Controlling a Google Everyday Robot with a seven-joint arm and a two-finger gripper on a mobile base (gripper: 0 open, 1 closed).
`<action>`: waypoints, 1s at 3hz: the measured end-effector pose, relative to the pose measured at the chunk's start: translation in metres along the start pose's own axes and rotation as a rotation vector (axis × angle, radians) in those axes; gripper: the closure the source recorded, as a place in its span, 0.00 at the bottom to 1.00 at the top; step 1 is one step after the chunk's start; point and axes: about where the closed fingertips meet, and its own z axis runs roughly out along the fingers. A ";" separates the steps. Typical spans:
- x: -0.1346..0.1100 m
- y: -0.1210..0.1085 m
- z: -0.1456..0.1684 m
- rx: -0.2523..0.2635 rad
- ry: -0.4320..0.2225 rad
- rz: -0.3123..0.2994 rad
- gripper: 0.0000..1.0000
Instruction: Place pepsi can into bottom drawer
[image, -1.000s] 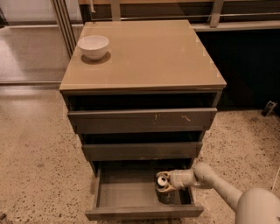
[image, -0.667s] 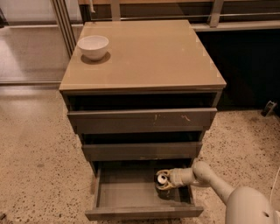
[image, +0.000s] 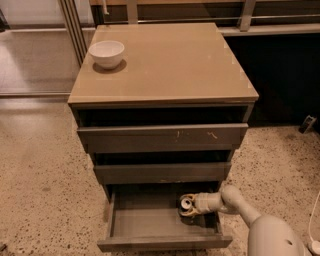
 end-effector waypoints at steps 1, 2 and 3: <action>-0.003 -0.001 -0.002 0.000 0.000 0.000 1.00; -0.003 -0.001 -0.002 0.000 0.000 0.000 0.82; -0.003 -0.001 -0.002 0.000 0.000 0.000 0.59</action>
Offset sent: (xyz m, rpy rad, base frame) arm 0.0000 0.0000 0.0038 0.0000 0.0000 0.0000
